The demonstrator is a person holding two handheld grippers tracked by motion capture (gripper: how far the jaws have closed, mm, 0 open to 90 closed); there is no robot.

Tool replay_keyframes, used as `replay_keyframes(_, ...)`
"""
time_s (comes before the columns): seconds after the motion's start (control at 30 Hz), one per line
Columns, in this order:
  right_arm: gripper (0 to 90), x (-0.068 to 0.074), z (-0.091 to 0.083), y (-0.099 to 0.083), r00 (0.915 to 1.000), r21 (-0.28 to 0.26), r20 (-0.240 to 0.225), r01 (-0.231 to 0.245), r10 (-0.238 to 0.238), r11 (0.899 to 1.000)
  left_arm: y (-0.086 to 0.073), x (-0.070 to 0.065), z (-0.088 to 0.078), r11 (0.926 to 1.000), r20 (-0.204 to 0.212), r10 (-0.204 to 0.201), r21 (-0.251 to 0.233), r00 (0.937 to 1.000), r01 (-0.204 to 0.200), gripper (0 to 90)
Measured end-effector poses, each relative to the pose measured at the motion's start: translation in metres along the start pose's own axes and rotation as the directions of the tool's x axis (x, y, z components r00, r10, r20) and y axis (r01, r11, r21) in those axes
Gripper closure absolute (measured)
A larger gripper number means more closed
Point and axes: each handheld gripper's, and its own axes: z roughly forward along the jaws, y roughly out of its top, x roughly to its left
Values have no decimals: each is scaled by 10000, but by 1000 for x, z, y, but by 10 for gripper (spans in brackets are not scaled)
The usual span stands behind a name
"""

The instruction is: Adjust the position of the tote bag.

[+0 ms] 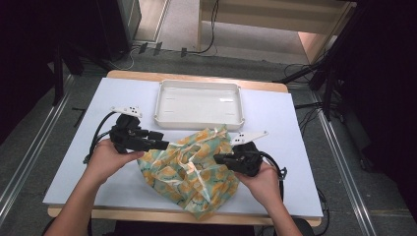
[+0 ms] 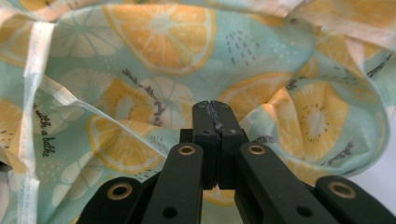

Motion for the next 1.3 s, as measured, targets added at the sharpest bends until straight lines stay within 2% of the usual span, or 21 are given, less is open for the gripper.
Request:
replay_keyframes(0.23,900,1,3,-10,10000,112,51,-30,29,9999,-10,13,21,9997,-12,93,233,10000,-93,445)
replay_keyframes(0.47,900,1,2,-19,9999,98,87,-84,83,9999,-11,16,37,9967,-374,539,631,9978,-515,412)
replay_keyframes(0.8,896,2,2,-29,9996,160,205,-191,188,9997,-12,29,50,9953,-481,346,923,9982,-301,414)
replay_keyframes(0.9,895,2,2,-31,9995,191,237,-197,192,9996,-13,33,55,9940,-402,198,1082,9990,-154,470)
replay_keyframes(1.0,894,3,1,-33,9996,208,244,-143,138,9997,-13,34,59,9883,-351,-109,1518,9993,161,620)
replay_keyframes(1.07,893,3,1,-34,9994,203,316,-168,162,9997,-14,34,60,9859,-434,-147,1661,9989,218,722)
replay_keyframes(1.1,893,2,1,-35,9994,210,313,-175,168,9996,-14,34,60,9862,-392,-152,1642,9991,215,781)
replay_keyframes(1.2,893,2,1,-37,9992,227,354,-208,200,9995,-14,33,55,9874,-325,-50,1581,9995,100,878)
replay_keyframes(1.3,892,1,1,-40,9990,282,398,-203,192,9994,-14,32,47,9910,-340,-33,1337,9994,78,900)
